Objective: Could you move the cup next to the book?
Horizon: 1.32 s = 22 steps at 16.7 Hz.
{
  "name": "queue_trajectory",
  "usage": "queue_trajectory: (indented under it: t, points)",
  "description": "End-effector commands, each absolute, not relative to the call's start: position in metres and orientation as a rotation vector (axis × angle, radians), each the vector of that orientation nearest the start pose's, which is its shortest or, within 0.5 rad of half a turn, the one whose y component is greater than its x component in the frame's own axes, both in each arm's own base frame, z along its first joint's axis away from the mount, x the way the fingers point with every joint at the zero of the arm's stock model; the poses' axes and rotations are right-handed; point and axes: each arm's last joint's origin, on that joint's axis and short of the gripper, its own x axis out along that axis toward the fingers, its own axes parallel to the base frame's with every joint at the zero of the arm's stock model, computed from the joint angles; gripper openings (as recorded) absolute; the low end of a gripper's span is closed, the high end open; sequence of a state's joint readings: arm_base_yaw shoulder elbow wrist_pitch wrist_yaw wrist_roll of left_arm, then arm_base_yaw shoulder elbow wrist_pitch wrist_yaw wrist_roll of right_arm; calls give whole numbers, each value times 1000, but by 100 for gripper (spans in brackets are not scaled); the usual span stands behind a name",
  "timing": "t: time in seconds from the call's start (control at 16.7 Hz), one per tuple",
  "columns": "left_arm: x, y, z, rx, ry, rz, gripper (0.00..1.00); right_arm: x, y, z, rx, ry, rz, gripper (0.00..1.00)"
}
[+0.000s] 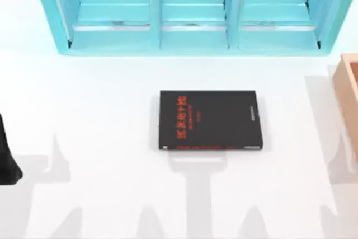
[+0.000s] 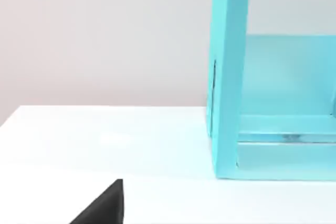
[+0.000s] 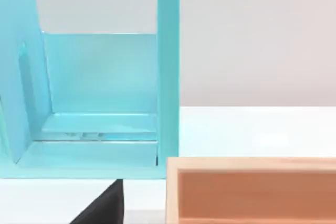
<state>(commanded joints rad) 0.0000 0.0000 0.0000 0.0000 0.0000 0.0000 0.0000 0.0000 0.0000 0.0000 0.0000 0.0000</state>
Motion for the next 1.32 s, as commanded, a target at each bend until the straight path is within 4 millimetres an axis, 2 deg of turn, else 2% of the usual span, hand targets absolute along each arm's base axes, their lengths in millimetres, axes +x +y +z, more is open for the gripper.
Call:
queue_trajectory:
  t: [0.18, 0.36, 0.54, 0.72, 0.96, 1.14, 1.32]
  points:
    - [106, -1, 161, 9, 7, 2, 100, 106, -1, 160, 0, 0, 0, 100]
    - [107, 1, 173, 92, 70, 16, 100, 106, -1, 160, 0, 0, 0, 100]
    - [111, 4, 191, 244, 204, 17, 100, 106, -1, 160, 0, 0, 0, 100]
    - [123, 9, 209, 432, 415, -28, 100, 106, -1, 160, 0, 0, 0, 100]
    - [153, 20, 223, 668, 774, -210, 100, 106, -1, 160, 0, 0, 0, 100]
    - [183, 33, 227, 804, 1023, -436, 100, 106, -1, 160, 0, 0, 0, 100]
    - [217, 50, 227, 908, 1189, -700, 100, 106, -1, 160, 0, 0, 0, 100]
